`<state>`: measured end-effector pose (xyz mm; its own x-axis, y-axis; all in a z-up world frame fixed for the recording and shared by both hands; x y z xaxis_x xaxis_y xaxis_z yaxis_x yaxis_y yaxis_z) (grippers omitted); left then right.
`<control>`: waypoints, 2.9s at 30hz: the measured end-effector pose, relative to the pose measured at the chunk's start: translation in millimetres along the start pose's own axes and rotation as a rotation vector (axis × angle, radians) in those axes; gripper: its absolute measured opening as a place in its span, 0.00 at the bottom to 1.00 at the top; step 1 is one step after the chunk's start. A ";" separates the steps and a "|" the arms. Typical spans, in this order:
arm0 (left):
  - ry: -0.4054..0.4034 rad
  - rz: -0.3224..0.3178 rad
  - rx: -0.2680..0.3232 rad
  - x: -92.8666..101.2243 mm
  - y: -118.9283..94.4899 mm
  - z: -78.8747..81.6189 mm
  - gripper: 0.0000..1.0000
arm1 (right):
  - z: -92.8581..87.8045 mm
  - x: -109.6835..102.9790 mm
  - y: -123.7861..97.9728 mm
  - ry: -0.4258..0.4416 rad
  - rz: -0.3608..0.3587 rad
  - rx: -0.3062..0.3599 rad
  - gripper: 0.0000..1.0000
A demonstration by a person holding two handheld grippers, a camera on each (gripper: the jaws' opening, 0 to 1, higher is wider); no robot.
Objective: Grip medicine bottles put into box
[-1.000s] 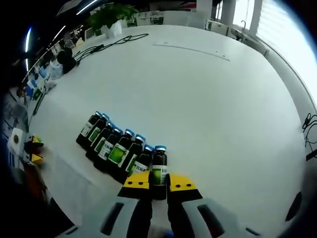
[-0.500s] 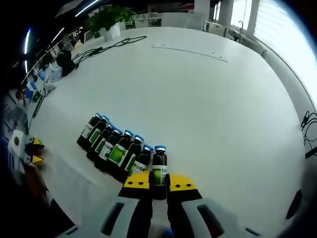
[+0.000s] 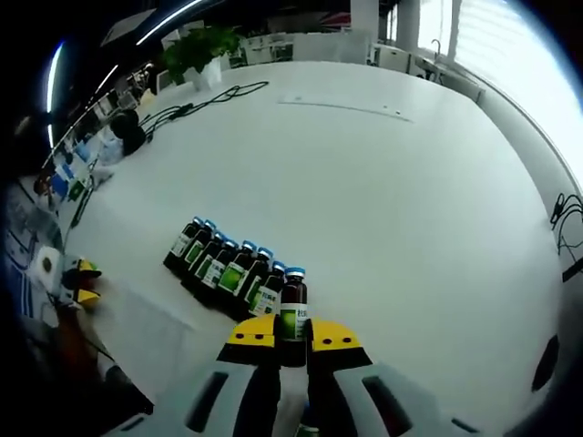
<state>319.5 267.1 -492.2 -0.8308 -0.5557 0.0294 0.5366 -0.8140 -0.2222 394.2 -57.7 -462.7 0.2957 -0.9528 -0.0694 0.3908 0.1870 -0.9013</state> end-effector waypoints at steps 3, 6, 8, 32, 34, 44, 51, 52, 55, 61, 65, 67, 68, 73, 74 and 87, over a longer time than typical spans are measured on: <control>0.000 0.000 0.000 0.0 0.0 0.0 0.13 | -4.8 -1.7 -7.0 0.005 0.010 0.007 0.06; 0.001 0.001 0.000 0.1 0.1 -0.1 0.13 | -8.7 -2.4 -12.1 0.010 0.017 0.012 0.06; 0.001 0.001 0.000 0.1 0.1 -0.2 0.13 | -11.4 -2.7 -15.2 0.014 0.022 0.015 0.06; 0.007 0.006 -0.006 -0.6 0.4 -0.7 0.13 | -57.0 -9.5 -32.8 0.081 0.065 0.012 0.07; 0.009 0.007 -0.007 -0.4 0.6 -0.7 0.13 | -59.6 -8.7 -33.8 0.085 0.062 0.012 0.07; 0.008 0.007 -0.007 0.0 0.9 -0.9 0.13 | -76.8 -7.0 -28.6 0.098 0.059 -0.024 0.07; 0.007 0.006 -0.006 -0.5 0.7 -0.8 0.13 | -80.2 -8.0 -27.8 0.103 0.056 -0.027 0.07; 0.007 0.006 -0.006 -0.6 0.7 -0.8 0.13 | -81.2 -8.5 -27.6 0.104 0.058 -0.030 0.07; 0.007 0.006 -0.006 -0.7 0.7 -0.7 0.13 | -83.7 -9.3 -26.9 0.105 0.060 -0.037 0.07; 0.007 0.006 -0.005 -0.8 0.8 -0.5 0.13 | -84.1 -9.9 -27.2 0.103 0.059 -0.038 0.07; 0.008 0.006 -0.006 -0.7 0.8 -0.5 0.13 | -86.6 -7.8 -24.7 0.099 0.042 -0.053 0.07; 0.008 0.006 -0.006 -0.6 0.7 -0.6 0.13 | -86.3 -7.1 -24.9 0.111 0.038 -0.048 0.07; 0.008 0.006 -0.006 -0.6 0.7 -0.6 0.13 | -85.6 -6.8 -24.8 0.116 0.039 -0.042 0.07; 0.009 0.007 -0.006 -0.4 0.7 -0.6 0.13 | -85.8 -5.3 -23.9 0.120 0.041 -0.036 0.07; 0.008 0.007 -0.006 -0.3 0.7 -0.6 0.13 | -86.1 -4.9 -23.8 0.122 0.042 -0.037 0.07; 0.009 0.008 -0.007 0.1 0.5 -0.7 0.13 | -79.3 -7.1 -36.2 0.002 0.007 -0.015 0.03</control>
<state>319.6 266.8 -493.0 -0.8278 -0.5607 0.0186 0.5423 -0.8083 -0.2294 308.8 -76.7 -463.6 0.2971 -0.9518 -0.0768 0.3752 0.1903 -0.9072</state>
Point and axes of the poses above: the point that each gripper's makers call its tool centre point, and the gripper's own axes: y roughly forward along the fingers, x roughly to its right, z roughly out of its top, the point moved 5 cm from there along -y, roughly backward along the fingers, and after that the axes turned 6 degrees about -x, right-handed, at the moved point
